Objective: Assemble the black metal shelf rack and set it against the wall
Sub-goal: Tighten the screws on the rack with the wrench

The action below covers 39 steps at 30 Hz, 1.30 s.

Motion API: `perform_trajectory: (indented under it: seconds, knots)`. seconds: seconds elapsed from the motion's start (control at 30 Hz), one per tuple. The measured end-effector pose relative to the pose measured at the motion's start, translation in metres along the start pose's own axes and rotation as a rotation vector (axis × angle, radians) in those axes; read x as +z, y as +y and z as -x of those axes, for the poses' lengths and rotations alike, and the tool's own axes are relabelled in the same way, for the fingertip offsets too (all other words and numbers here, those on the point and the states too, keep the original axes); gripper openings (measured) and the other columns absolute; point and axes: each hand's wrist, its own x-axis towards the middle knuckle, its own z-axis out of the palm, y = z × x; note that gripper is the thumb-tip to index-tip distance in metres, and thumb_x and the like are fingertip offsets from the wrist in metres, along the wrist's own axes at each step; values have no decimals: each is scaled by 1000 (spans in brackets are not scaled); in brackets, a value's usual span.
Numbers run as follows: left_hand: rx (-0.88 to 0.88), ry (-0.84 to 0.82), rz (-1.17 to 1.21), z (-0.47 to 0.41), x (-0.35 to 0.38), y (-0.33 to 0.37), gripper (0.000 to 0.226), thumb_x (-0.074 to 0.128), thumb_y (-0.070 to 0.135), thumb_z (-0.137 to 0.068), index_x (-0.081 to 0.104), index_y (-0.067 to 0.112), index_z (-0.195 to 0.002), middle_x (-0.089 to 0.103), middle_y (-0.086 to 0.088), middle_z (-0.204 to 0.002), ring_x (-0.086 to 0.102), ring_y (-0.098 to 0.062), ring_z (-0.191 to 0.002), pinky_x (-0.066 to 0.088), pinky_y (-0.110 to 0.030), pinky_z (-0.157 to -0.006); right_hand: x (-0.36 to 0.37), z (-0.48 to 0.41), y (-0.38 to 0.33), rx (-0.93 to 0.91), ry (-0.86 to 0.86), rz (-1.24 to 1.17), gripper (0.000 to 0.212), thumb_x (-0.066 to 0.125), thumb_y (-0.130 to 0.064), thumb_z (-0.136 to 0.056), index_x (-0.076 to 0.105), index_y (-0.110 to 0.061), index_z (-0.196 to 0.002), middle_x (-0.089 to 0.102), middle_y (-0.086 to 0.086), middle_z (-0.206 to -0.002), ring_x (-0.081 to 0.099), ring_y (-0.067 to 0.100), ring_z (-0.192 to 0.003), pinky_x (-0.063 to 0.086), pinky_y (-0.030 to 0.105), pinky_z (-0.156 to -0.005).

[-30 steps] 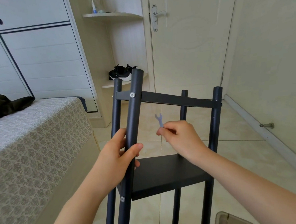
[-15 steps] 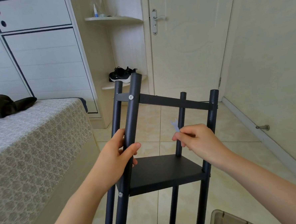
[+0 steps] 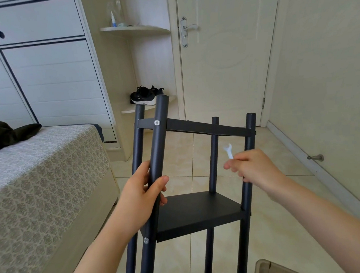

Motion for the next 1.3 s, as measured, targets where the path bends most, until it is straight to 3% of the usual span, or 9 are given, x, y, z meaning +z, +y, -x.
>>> perform_trajectory:
  seconds: [0.1, 0.17, 0.23, 0.3, 0.5, 0.6, 0.73, 0.9, 1.3]
  knots:
    - [-21, 19, 49, -4, -8, -6, 34, 59, 21, -99, 53, 21, -133, 66, 2, -78, 68, -16, -65, 54, -19, -64, -17, -11, 19, 188, 49, -17, 3, 72, -20, -86, 71, -21, -88, 57, -2, -104, 53, 16, -93, 50, 36, -88]
    - [-41, 14, 85, -6, -13, -11, 32, 58, 23, -100, 53, 30, -131, 62, 6, -71, 63, -10, -65, 51, -23, -67, -26, -14, 29, 240, 85, -58, 14, 75, -20, -84, 64, -26, -77, 55, -1, -107, 53, 20, -100, 48, 35, -86]
    - [-43, 18, 94, -7, -14, -16, 32, 58, 25, -101, 54, 37, -130, 57, 5, -66, 57, -7, -64, 47, -25, -70, -32, -17, 36, 270, 100, -112, 8, 77, -20, -83, 69, -22, -84, 57, 0, -113, 56, 22, -106, 48, 33, -81]
    - [-23, 43, 85, -8, -14, -19, 34, 60, 23, -100, 54, 38, -129, 54, 4, -65, 54, -9, -64, 46, -23, -68, -31, -18, 38, 259, 54, -169, 19, 77, -21, -82, 74, -14, -100, 60, 2, -120, 57, 21, -111, 50, 32, -84]
    - [-12, 85, 25, -16, -17, -21, 39, 62, 19, -98, 50, 27, -135, 59, -3, -73, 57, -8, -62, 51, -19, -64, -18, -11, 28, 180, -14, -240, 12, 67, -22, -91, 79, -22, -89, 60, 1, -131, 50, 20, -125, 44, 37, -99]
    - [-40, 208, -75, -19, -18, -29, 40, 64, 19, -97, 50, 26, -134, 64, -3, -88, 62, -6, -60, 51, -16, -57, -19, -9, 24, 207, -44, -250, 11, 68, -20, -91, 78, -19, -92, 59, 2, -132, 49, 20, -125, 46, 40, -97]
    - [-59, 332, -247, -18, -32, -50, 26, 67, 21, -96, 48, 24, -113, 63, 3, -89, 64, -10, -77, 44, -20, -62, -18, -3, 12, 176, -187, -214, 16, 77, -22, -82, 78, -15, -96, 62, 1, -128, 52, 17, -121, 46, 42, -102]
    - [-122, 417, -144, -25, -50, -67, 18, 60, 12, -99, 51, 21, -111, 63, -2, -89, 68, -21, -83, 49, -34, -70, -9, 6, -4, 63, -330, -165, 10, 71, -24, -89, 80, -21, -92, 66, -3, -122, 57, 11, -117, 52, 37, -97]
    - [-190, 408, -18, -25, -56, -72, 12, 58, 12, -100, 54, 19, -110, 65, -2, -95, 65, -16, -91, 42, -24, -70, -1, 12, -5, -11, -382, -129, 13, 70, -23, -89, 82, -23, -84, 71, -6, -109, 63, 8, -107, 60, 30, -82]
